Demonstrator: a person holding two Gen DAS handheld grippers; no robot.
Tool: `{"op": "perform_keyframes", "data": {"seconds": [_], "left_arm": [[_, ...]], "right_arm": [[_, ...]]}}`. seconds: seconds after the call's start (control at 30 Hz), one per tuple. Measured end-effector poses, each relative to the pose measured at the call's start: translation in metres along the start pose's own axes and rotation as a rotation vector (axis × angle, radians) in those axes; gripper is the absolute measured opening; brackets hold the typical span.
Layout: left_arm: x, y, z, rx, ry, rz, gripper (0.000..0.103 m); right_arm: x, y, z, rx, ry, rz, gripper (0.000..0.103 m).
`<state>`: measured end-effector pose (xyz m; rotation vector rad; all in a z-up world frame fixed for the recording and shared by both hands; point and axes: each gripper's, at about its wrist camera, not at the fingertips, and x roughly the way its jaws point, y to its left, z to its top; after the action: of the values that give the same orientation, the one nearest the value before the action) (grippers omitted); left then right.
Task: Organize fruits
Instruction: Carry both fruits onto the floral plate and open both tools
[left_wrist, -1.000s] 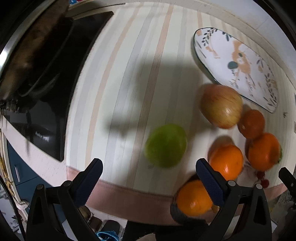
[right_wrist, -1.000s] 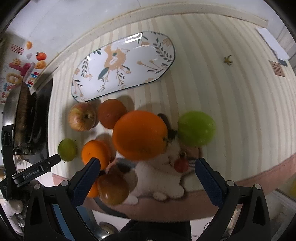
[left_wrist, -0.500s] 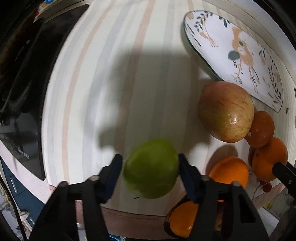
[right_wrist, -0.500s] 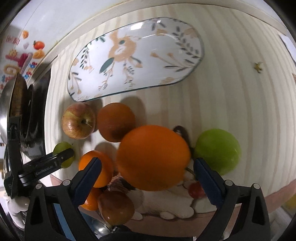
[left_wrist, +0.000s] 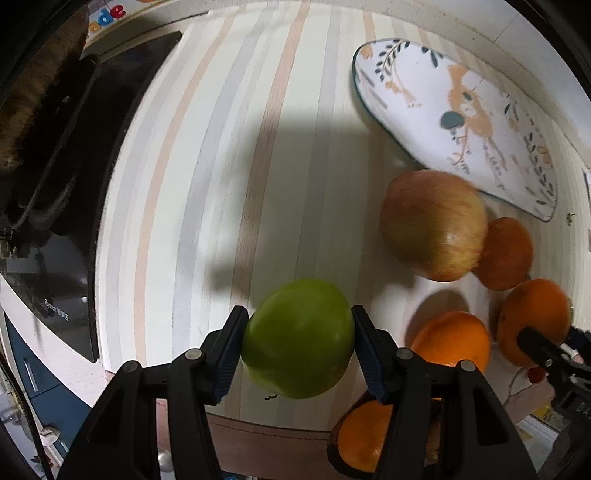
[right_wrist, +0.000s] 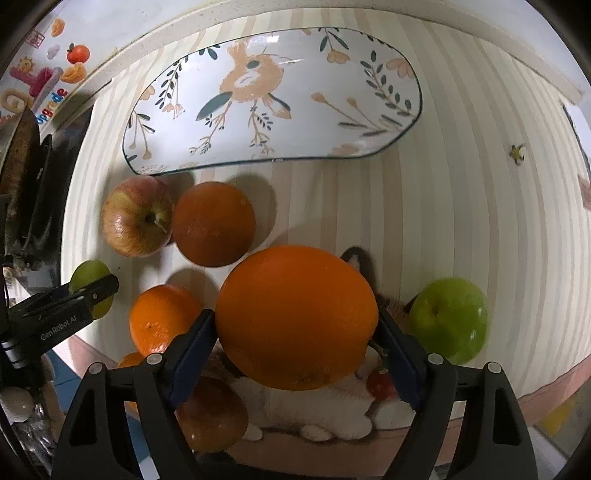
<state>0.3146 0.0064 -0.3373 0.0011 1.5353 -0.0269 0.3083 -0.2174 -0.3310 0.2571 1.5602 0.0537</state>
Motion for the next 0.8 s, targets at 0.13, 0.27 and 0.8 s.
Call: {"op": "perform_keyframes", "data": {"seconds": [0.13,0.27,0.8], "left_arm": [[-0.031,-0.002,-0.005,-0.008,-0.029,-0.046,0.054],[-0.077,-0.016,0.004,-0.005,-0.096,-0.118,0.054],[-0.027,-0.094,0.178,0.058,0.035,-0.172,0.054]], "right_arm": [[-0.015,-0.012,-0.010,0.036,-0.023,0.053,0.086],[-0.051,-0.025,-0.014,0.075,-0.079,0.127,0.086],[-0.051,-0.056,0.152,0.050,-0.092,0.067,0.086]]}}
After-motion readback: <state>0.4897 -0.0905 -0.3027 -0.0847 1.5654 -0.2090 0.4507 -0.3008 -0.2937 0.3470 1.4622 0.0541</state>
